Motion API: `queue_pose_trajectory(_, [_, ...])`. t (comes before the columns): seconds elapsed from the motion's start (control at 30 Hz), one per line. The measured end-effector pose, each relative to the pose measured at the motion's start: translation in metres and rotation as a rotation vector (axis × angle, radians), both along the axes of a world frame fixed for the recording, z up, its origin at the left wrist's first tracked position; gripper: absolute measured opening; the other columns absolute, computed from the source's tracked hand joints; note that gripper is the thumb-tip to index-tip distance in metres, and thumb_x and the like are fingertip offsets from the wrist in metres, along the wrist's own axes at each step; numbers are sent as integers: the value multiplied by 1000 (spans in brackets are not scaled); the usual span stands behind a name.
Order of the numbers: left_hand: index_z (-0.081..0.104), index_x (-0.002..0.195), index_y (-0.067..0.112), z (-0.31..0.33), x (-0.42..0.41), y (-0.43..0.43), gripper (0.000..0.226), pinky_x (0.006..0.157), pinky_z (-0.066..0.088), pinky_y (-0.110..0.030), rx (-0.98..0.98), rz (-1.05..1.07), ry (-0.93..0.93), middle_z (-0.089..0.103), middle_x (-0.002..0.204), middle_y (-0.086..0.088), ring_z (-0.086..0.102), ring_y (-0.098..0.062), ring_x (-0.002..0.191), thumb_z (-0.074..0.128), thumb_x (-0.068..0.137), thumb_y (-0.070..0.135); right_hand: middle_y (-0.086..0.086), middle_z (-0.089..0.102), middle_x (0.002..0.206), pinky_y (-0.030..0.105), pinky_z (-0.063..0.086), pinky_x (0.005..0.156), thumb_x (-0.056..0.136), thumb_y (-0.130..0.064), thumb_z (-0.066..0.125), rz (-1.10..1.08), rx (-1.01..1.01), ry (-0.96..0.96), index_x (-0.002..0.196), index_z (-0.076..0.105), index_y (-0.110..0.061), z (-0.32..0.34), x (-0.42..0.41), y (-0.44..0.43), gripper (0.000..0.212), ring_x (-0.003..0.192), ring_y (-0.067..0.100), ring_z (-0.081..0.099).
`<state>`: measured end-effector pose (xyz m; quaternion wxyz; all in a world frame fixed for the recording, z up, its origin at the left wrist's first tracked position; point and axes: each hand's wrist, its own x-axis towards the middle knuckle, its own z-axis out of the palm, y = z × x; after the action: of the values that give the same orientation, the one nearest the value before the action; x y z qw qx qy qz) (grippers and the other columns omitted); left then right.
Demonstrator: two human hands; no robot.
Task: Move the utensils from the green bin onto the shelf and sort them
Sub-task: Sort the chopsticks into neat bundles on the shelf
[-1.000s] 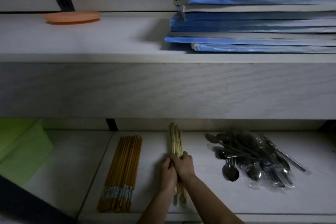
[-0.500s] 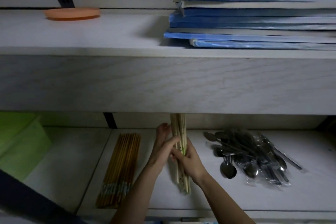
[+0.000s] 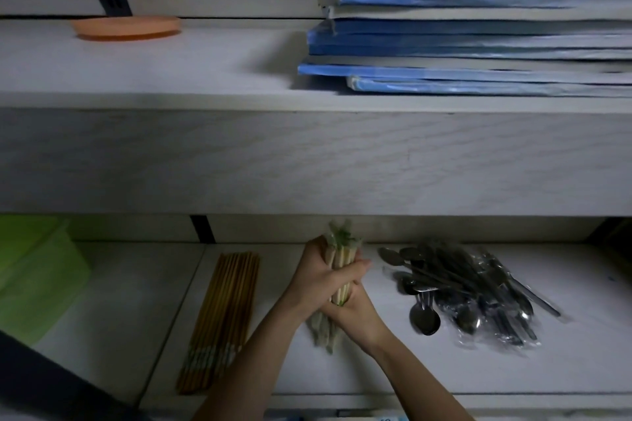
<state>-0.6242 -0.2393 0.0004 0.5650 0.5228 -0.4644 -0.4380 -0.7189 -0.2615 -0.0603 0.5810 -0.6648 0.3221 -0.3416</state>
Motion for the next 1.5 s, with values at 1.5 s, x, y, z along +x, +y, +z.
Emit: queue_pose_trajectory(1.5, [65, 105, 11, -108, 24, 17, 18, 80, 50, -28, 463, 223, -293, 68, 98, -9, 62, -19, 92, 54, 92, 19, 13, 54, 124, 29, 45, 90, 91, -27, 53, -93, 140, 747, 120, 42, -3, -32, 40, 37, 39, 112, 26, 56])
